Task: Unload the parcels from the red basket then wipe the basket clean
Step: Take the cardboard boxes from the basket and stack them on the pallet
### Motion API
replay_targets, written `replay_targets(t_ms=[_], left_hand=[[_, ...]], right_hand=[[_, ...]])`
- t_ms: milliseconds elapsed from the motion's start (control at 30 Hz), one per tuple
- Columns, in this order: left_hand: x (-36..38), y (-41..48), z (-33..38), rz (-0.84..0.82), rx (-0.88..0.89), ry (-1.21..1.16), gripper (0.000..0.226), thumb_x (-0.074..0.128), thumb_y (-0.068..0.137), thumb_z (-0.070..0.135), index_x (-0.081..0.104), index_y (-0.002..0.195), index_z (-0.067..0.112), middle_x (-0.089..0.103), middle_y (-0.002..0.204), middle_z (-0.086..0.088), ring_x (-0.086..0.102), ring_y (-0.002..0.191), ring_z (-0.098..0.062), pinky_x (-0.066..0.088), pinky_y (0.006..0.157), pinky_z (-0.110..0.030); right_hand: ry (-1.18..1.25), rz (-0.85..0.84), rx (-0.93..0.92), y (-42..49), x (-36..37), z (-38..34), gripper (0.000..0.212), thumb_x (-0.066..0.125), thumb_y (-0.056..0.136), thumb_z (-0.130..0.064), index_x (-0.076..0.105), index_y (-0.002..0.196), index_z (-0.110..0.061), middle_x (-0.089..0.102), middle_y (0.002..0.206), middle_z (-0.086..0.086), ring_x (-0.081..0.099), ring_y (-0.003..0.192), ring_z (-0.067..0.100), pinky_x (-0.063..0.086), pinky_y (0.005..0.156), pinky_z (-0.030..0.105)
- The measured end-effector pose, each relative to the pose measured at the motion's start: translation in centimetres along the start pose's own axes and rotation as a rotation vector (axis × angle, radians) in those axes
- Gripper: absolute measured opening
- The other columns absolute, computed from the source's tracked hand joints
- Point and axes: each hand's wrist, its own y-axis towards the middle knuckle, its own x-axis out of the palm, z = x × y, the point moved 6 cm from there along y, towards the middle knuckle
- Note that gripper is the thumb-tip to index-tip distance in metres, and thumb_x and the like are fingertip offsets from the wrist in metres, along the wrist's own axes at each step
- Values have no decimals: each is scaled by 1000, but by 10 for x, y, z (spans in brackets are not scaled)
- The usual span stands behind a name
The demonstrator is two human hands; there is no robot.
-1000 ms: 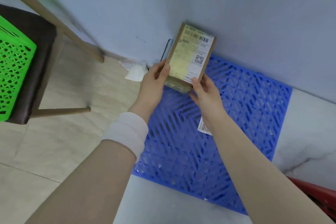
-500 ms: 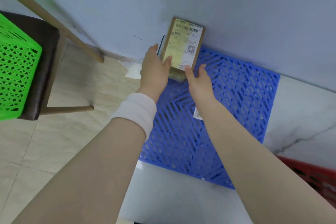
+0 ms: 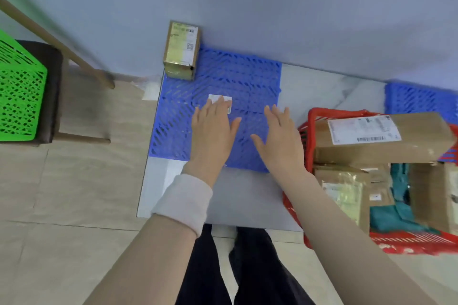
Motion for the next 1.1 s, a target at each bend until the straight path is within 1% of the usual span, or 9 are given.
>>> replay_targets(t_ms=[133, 300, 400, 567, 633, 733, 833, 933, 1100], left_hand=[[21, -53, 66, 18, 77, 53, 46, 44, 94, 35, 40, 135, 15, 42, 143, -7, 32, 136, -28, 17, 114, -41], [74, -114, 147, 16, 120, 20, 45, 45, 93, 32, 42, 134, 14, 42, 144, -4, 24, 141, -25, 10, 115, -39], [104, -140, 196, -28, 161, 11, 42, 45, 93, 32, 42, 133, 19, 42, 145, -1, 24, 140, -23, 10, 115, -36], [136, -168, 262, -91, 257, -40, 38, 51, 90, 27, 48, 127, 19, 50, 137, -3, 38, 132, -26, 26, 111, -40], [153, -172, 282, -149, 252, -73, 37, 50, 91, 30, 49, 127, 20, 52, 134, -3, 40, 130, -26, 30, 110, -43], [181, -176, 313, -238, 265, -125, 40, 49, 91, 33, 46, 129, 21, 52, 134, -1, 43, 127, -22, 34, 108, -41], [211, -179, 338, -349, 181, -213, 44, 50, 91, 34, 41, 133, 21, 50, 137, 0, 47, 124, -19, 38, 103, -33], [244, -181, 360, -471, 77, -295, 52, 51, 91, 34, 33, 138, 20, 42, 143, -1, 43, 129, -18, 36, 100, -28], [297, -171, 381, -494, -144, -365, 70, 54, 89, 35, 17, 144, 14, 31, 150, -6, 33, 136, -21, 30, 106, -30]], right_hand=[[43, 123, -33, -62, -29, 57, 64, 63, 85, -25, 37, 140, -6, 35, 149, 15, 16, 144, 34, 17, 117, 43], [72, 139, 2, -120, -51, 150, 61, 53, 91, -31, 28, 145, -15, 24, 154, 6, 4, 147, 27, 8, 120, 38], [101, 165, 70, -152, -63, 207, 58, 52, 92, -31, 31, 143, -14, 26, 154, 6, 5, 146, 27, 9, 119, 38], [251, 183, 268, -189, -76, 288, 60, 54, 91, -33, 30, 144, -18, 24, 154, 1, 6, 147, 21, 14, 118, 36], [280, 214, 337, -198, -79, 315, 61, 55, 90, -33, 31, 144, -17, 26, 153, 2, 11, 146, 21, 19, 116, 37], [360, 275, 440, -211, -81, 356, 60, 59, 88, -32, 36, 141, -15, 37, 146, 5, 31, 136, 22, 30, 111, 36], [452, 296, 549, -220, -83, 400, 61, 64, 85, -29, 40, 138, -12, 44, 139, 9, 38, 130, 25, 33, 108, 37], [505, 304, 635, -221, -84, 449, 62, 66, 83, -31, 42, 136, -11, 47, 133, 10, 40, 126, 26, 35, 103, 37], [479, 187, 615, -200, -77, 514, 51, 62, 85, -35, 51, 129, -13, 49, 127, 8, 45, 118, 24, 38, 96, 32]])
